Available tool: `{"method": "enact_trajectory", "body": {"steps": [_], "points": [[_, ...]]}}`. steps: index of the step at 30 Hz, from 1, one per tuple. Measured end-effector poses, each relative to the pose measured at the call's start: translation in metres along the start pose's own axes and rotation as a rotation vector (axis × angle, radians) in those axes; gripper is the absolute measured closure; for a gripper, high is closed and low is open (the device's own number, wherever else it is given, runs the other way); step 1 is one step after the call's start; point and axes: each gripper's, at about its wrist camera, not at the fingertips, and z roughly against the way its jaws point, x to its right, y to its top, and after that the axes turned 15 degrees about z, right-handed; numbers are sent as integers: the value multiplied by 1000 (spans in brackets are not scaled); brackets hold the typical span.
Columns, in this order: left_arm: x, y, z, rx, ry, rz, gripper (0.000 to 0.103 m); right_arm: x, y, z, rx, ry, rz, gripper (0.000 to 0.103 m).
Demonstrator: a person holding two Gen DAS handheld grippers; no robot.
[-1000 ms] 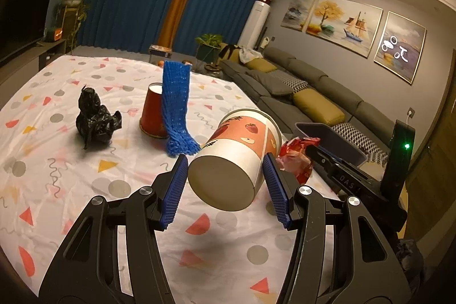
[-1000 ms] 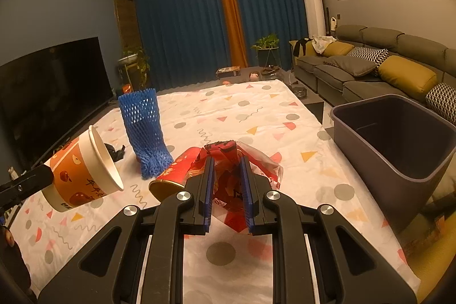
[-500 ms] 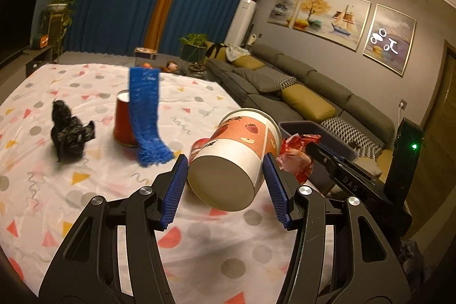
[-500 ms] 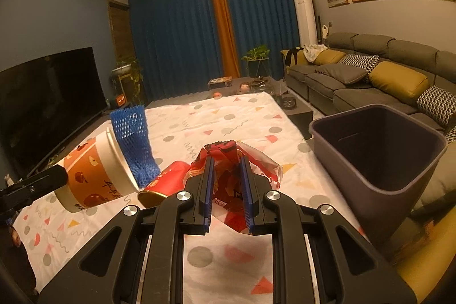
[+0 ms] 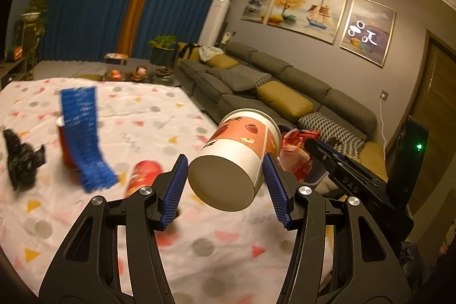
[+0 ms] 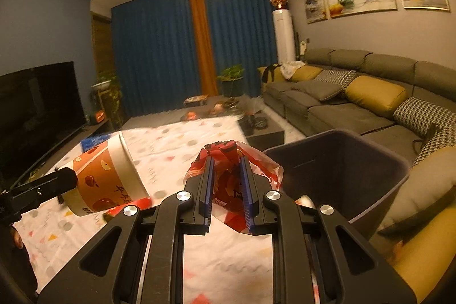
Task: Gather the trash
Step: 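Carry the held cup and red wrapper over the grey bin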
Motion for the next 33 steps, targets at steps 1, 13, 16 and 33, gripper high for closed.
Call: {"method": "enact_trajectory", "body": {"steps": [1,13,16,33], "points": [[5,2,-5,1,-7,1,50,7,1,0,4,-15,-1,84],[76,14,-86,-42,-99,-39,50,88,-5,-3,8,-175,-74,84],[86,15,-107,-57,-106,-35,50,98,-10,-7,1,-185,-92,84],[100,2,-187,-160,-95,1,50,124,-26,-32,-51,-187,-110,84]]}}
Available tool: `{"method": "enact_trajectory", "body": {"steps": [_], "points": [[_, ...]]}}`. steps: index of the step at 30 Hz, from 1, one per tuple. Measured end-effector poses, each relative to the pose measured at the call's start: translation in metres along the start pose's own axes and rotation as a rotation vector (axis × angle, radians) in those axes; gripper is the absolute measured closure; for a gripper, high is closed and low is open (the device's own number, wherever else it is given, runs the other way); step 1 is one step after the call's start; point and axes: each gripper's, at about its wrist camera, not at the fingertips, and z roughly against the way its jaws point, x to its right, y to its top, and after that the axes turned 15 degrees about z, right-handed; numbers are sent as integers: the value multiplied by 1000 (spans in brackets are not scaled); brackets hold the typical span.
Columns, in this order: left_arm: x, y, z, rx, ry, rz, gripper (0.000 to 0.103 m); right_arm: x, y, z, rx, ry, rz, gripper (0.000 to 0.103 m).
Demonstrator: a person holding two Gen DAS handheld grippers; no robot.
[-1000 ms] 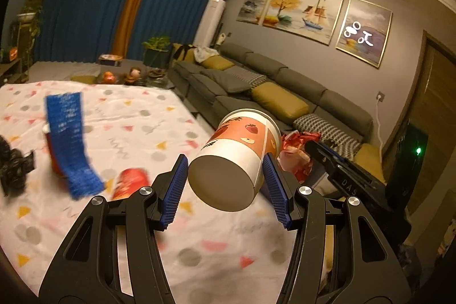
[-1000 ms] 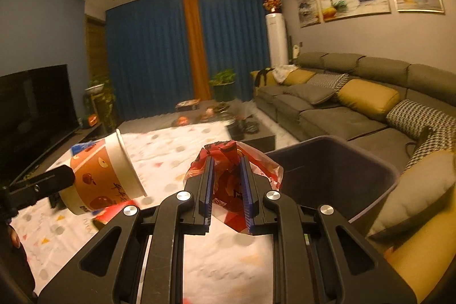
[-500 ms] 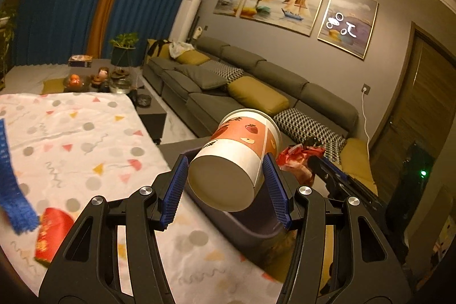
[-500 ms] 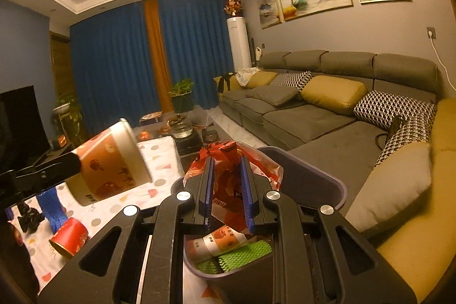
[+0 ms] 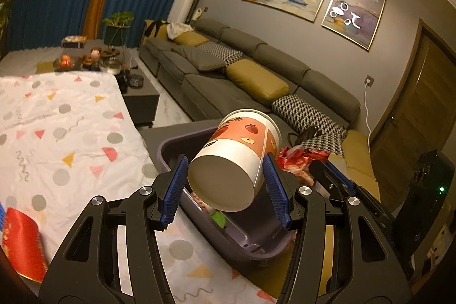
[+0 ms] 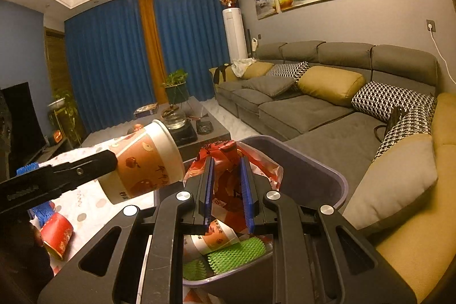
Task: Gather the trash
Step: 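Carry the held cup and red wrapper over the grey bin, then open the right tool to drop the red wrapper while the left tool releases the paper cup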
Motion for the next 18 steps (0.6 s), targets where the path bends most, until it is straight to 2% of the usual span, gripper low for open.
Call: {"method": "enact_trajectory", "body": {"steps": [13,18], "points": [[-2,-7,-28,-47,-2,35,50,-4,-1,-6,-26,-1,-7,80],[-1,-12,-39,-80,-17,46,50,-7,-1,-3,-34,-1,-14,74]]}}
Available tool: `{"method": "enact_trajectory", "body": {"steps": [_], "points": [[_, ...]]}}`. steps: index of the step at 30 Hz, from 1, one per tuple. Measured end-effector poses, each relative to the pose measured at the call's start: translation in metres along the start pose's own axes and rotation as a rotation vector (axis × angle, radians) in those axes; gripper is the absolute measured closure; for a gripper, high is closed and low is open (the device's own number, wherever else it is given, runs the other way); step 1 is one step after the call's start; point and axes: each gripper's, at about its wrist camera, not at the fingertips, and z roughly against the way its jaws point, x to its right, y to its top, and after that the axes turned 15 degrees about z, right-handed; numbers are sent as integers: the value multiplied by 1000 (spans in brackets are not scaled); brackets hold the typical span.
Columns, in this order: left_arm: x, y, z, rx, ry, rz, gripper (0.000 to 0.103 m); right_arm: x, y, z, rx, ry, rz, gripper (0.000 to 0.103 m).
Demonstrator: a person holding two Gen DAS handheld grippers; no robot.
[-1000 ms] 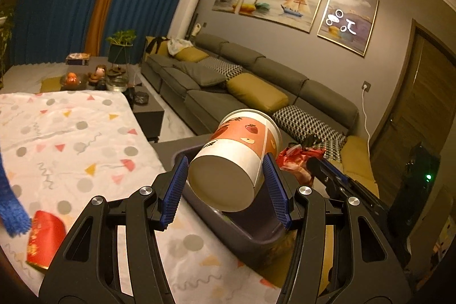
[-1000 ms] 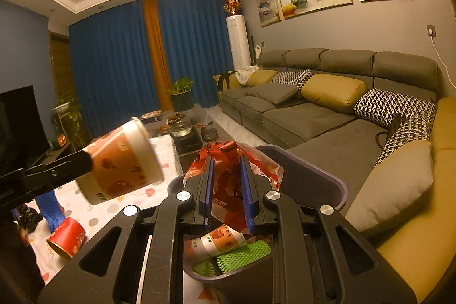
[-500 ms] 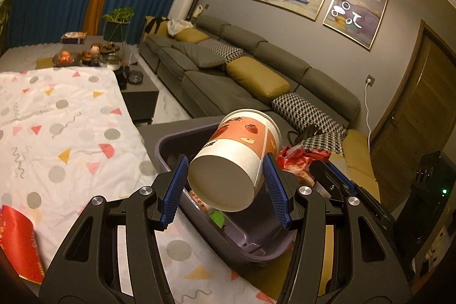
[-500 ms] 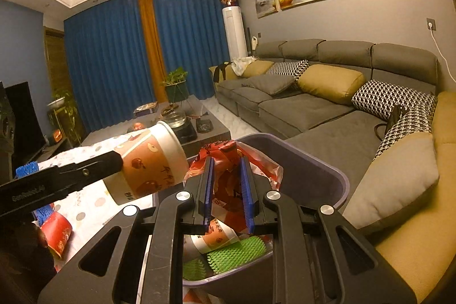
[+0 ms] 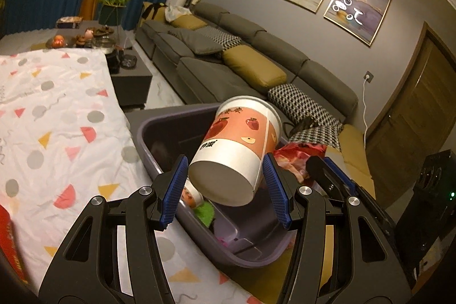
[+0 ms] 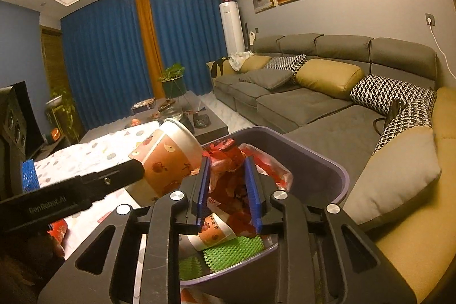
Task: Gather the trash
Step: 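Open the right tool to drop the red wrapper while the left tool releases the paper cup, then move both open tools back over the red cups and blue foam net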
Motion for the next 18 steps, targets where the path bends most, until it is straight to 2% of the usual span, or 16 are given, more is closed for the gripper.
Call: {"method": "enact_trajectory", "body": {"steps": [2,4,5,8,12,16,18], "points": [[0,-2,-3,-15,-10,9,49,0,0,1,-3,-2,-4,68],[-1,-5,-6,-33,-21,15,49,0,-3,3,0,-5,-11,57],[-2,-6,-7,-38,-17,14,48,1,-4,4,2,-9,-13,56],[-7,-7,-7,-43,4,29,35,5,-7,10,-2,-28,-31,56],[-18,-6,10,-2,24,61,19,9,-11,26,11,-48,-49,53],[-26,-13,36,59,85,59,9,3,-14,44,25,-64,-38,42],[-30,-19,54,95,119,53,8,-5,-17,54,33,-60,-23,39]]}}
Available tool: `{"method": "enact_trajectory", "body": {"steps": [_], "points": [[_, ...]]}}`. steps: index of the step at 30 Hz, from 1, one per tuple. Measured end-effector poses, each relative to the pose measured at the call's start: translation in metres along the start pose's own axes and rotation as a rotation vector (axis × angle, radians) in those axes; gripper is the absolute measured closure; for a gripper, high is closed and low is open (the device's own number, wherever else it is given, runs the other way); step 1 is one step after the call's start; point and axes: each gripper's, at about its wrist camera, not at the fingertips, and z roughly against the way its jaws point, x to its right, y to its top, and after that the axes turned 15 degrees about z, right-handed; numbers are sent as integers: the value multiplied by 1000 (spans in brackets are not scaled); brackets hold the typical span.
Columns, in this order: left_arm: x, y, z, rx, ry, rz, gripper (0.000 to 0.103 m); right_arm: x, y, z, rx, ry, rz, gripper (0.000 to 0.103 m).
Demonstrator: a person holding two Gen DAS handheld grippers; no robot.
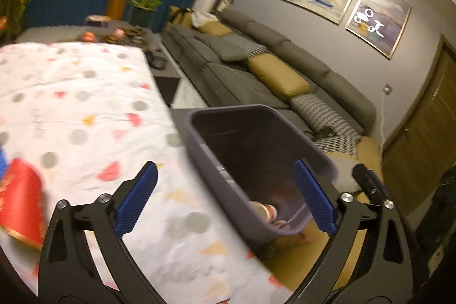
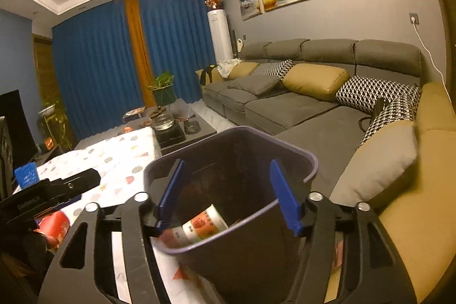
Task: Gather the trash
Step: 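Move both open tools back over the red cups and blue foam net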
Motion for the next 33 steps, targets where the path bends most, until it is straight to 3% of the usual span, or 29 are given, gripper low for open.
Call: {"method": "enact_trajectory", "body": {"steps": [9,22,33], "points": [[-40,-14,79,131,153,-19,6,-53,-4,26,18,82,71,37],[-141,-16,201,336,418,79,6,-173,-22,31,-32,293,212,37],[-177,-10,245,402,450,147,6,-250,-35,29,-84,348,351,37]]}}
